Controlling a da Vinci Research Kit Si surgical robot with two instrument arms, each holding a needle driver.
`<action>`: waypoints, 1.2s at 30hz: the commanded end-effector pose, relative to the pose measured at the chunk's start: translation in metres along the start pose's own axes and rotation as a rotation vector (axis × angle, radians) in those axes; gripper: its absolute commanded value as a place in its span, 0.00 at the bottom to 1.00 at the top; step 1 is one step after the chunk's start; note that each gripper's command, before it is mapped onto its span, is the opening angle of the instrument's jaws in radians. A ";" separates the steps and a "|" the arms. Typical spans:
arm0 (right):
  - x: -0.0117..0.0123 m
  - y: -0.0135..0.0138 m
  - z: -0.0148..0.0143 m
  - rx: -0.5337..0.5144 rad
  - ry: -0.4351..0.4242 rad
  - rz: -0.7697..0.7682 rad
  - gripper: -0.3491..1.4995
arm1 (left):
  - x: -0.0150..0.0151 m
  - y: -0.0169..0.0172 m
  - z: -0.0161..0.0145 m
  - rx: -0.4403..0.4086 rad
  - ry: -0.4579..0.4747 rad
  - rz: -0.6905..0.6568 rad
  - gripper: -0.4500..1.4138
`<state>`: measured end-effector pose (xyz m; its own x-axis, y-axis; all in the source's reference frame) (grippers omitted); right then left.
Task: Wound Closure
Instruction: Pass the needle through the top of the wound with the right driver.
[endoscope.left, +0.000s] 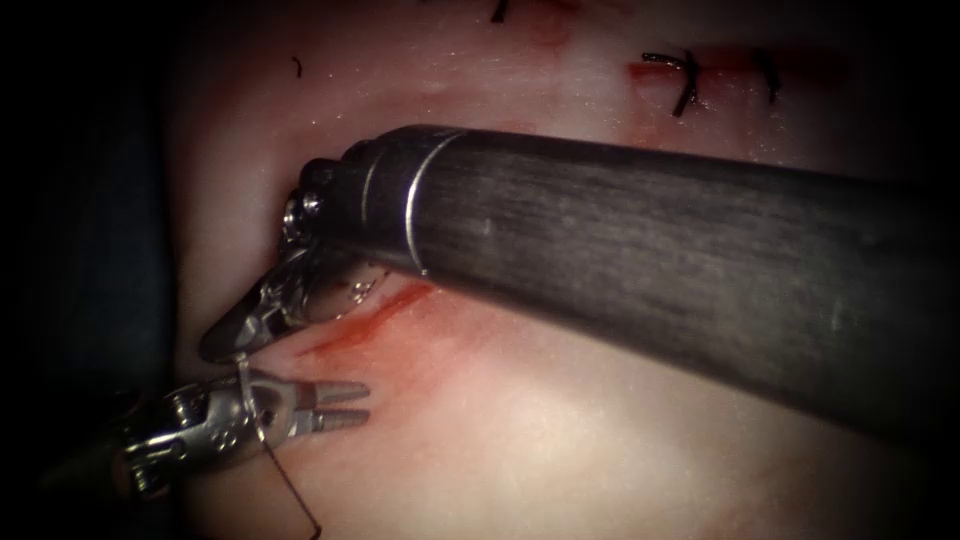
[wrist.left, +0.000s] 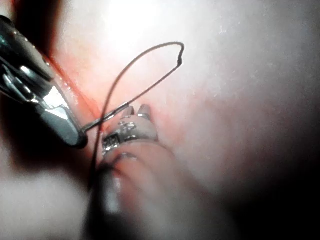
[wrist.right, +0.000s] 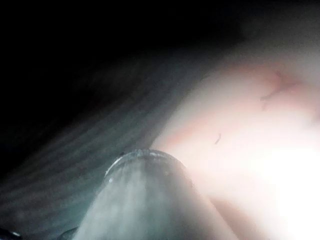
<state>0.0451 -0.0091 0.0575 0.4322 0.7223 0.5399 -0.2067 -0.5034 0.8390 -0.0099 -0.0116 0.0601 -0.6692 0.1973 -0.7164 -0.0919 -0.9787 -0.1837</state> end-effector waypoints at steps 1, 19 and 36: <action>0.0011 -0.0002 0.0001 -0.012 0.002 -0.005 0.00 | 0.0001 -0.0003 0.0007 0.000 0.001 0.002 0.25; 0.0052 0.0003 -0.0018 -0.045 0.310 -0.453 0.72 | 0.0001 -0.0003 0.0006 0.000 0.001 0.001 0.25; 0.0058 -0.0023 -0.0080 -0.204 0.459 -1.098 0.03 | 0.0001 -0.0003 0.0007 0.000 0.001 0.001 0.25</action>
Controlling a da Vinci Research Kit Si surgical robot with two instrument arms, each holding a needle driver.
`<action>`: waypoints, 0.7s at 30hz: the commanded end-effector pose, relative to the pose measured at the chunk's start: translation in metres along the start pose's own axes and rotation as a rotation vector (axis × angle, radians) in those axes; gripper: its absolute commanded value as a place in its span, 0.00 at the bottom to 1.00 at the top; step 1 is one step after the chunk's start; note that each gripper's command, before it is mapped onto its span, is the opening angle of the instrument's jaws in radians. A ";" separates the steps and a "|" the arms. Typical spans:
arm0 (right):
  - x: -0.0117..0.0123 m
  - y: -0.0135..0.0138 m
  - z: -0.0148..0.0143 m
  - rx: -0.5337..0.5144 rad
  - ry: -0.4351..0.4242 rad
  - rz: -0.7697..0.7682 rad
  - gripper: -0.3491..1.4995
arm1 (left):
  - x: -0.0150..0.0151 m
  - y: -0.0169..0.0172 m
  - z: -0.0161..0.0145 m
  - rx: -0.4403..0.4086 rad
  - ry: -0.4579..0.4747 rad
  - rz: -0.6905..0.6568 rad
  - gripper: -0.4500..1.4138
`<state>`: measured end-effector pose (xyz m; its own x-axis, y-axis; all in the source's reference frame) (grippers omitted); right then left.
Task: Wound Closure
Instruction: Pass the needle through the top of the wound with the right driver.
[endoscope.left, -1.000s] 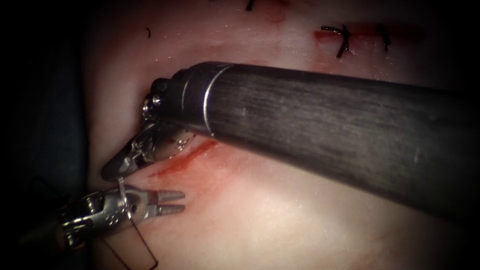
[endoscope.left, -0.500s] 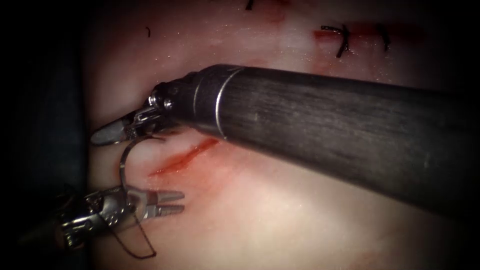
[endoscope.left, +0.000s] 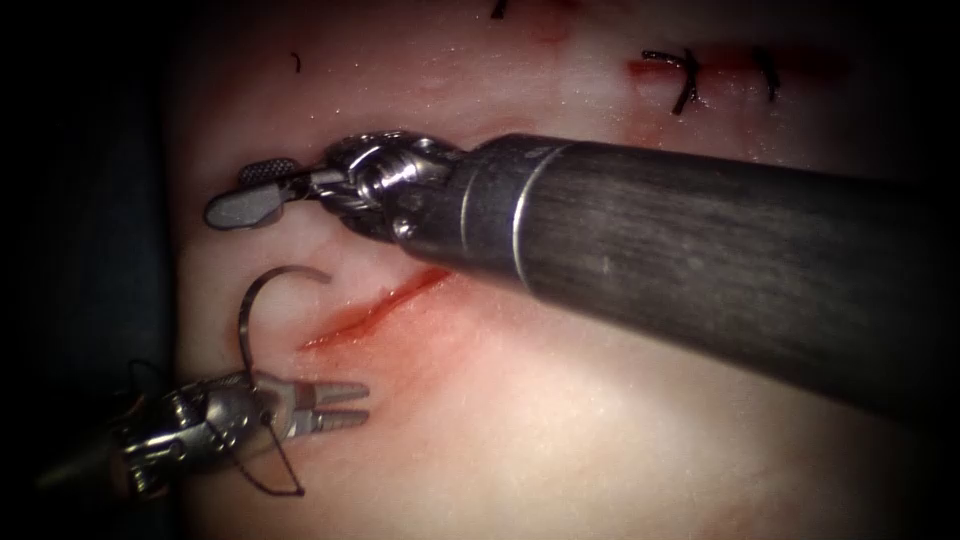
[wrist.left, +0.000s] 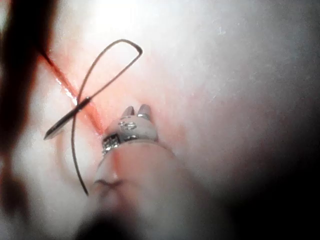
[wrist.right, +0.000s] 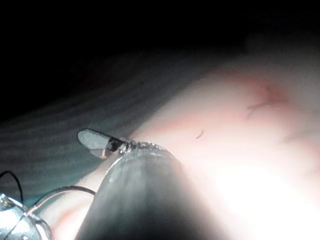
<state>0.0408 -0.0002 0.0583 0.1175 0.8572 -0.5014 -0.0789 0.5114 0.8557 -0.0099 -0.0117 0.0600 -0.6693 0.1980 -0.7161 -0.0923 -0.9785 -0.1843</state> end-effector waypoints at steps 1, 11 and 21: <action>-0.0003 0.0011 0.0003 0.003 -0.006 -0.081 0.00 | 0.0000 -0.0003 0.0008 0.001 0.001 0.002 0.25; -0.0005 0.0024 -0.0008 0.095 -0.047 -0.402 0.00 | 0.0000 -0.0003 0.0008 0.001 0.001 0.002 0.25; -0.0011 0.0003 -0.0001 0.194 -0.208 -0.590 0.84 | -0.0002 -0.0002 0.0006 0.000 0.002 0.004 0.25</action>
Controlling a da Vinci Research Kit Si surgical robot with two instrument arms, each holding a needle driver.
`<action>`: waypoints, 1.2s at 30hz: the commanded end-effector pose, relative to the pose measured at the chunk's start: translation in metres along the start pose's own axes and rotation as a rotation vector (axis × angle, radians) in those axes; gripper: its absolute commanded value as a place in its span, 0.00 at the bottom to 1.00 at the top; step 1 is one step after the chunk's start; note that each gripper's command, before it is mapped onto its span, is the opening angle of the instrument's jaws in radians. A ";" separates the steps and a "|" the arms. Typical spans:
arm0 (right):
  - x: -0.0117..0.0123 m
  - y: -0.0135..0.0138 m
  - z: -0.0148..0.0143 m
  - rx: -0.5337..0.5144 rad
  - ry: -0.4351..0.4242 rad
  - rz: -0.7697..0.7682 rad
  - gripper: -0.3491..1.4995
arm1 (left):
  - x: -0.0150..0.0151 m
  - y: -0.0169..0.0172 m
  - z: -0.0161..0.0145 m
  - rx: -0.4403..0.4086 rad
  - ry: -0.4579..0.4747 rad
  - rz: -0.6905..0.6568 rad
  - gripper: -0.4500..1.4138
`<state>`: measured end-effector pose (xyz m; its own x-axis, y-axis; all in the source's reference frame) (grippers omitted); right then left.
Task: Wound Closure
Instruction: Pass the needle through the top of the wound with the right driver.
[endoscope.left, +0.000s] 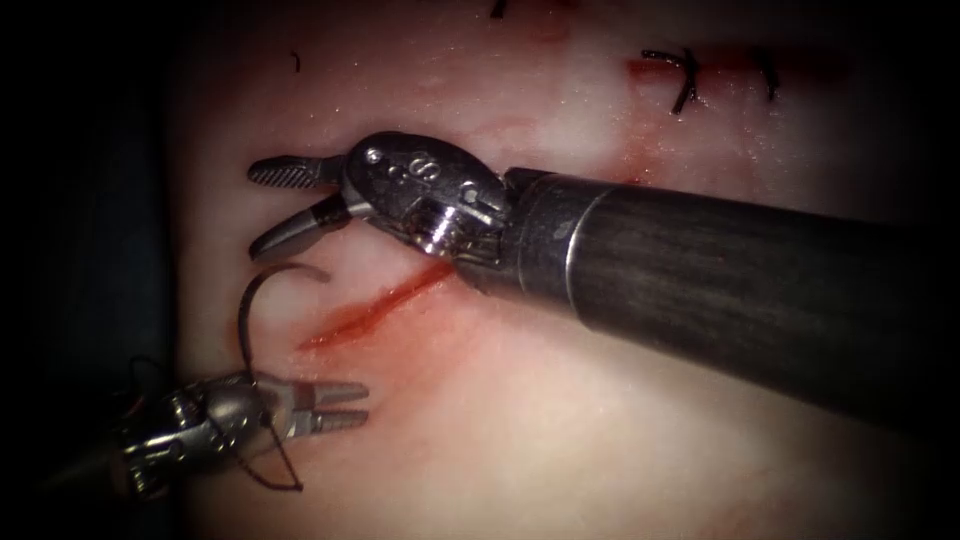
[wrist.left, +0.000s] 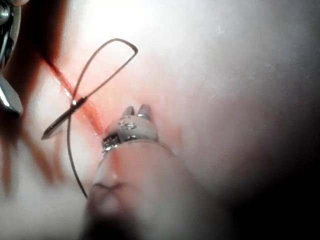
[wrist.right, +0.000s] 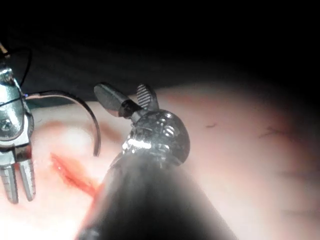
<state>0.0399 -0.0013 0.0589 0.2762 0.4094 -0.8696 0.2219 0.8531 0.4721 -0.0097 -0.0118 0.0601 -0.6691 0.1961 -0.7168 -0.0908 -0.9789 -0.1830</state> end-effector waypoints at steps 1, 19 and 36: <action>0.0002 0.0002 0.0006 0.026 -0.013 -0.018 0.85 | 0.0000 -0.0003 0.0006 0.000 0.002 0.002 0.25; -0.0004 -0.0005 0.0019 0.124 -0.204 -0.717 0.80 | -0.0001 -0.0002 0.0006 -0.001 -0.001 0.003 0.25; -0.0001 -0.0023 0.0045 0.078 -0.228 -0.894 0.24 | -0.0001 -0.0002 0.0007 -0.001 -0.004 0.004 0.25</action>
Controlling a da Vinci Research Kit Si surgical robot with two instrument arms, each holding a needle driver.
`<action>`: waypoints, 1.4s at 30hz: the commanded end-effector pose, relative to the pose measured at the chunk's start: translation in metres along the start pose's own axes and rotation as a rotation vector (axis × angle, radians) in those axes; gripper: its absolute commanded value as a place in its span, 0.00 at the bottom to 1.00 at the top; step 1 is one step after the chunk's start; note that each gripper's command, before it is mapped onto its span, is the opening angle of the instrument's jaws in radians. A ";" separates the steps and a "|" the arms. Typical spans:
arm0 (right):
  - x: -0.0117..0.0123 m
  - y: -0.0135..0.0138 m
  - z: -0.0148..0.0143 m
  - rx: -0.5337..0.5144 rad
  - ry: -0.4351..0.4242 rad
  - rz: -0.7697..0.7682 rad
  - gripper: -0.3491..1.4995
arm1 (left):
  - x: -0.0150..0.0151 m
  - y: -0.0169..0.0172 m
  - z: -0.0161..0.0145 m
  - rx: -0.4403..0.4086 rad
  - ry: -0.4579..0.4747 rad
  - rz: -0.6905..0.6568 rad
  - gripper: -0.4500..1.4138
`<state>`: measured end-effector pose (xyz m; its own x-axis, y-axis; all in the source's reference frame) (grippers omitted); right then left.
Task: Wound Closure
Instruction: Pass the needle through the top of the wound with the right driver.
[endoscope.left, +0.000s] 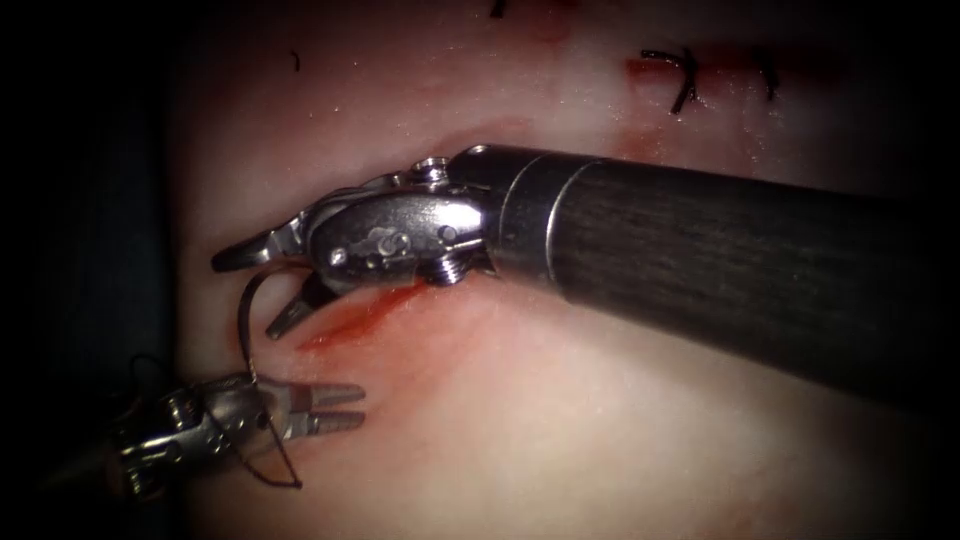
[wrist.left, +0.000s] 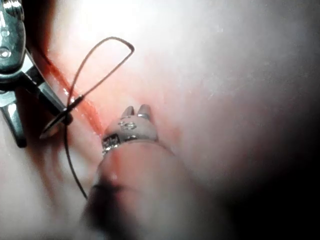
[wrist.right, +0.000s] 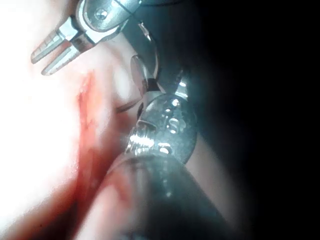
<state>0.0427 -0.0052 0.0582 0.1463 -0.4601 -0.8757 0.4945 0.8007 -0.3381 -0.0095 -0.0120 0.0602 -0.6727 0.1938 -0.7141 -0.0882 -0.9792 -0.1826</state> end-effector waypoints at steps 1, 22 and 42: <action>-0.0005 0.0005 0.0009 0.013 -0.016 -0.018 0.19 | 0.0000 -0.0003 0.0008 0.001 0.001 0.002 0.25; -0.0011 0.0013 0.0024 0.089 -0.101 -0.012 0.42 | 0.0000 -0.0003 0.0008 0.003 -0.003 0.001 0.25; -0.0010 0.0023 0.0017 0.122 -0.077 -0.005 0.00 | 0.0000 -0.0002 0.0007 0.001 -0.008 0.001 0.25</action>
<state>0.0445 -0.0042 0.0588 0.2101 -0.4904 -0.8458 0.5968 0.7496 -0.2863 -0.0094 -0.0120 0.0602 -0.6798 0.1931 -0.7076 -0.0887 -0.9793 -0.1820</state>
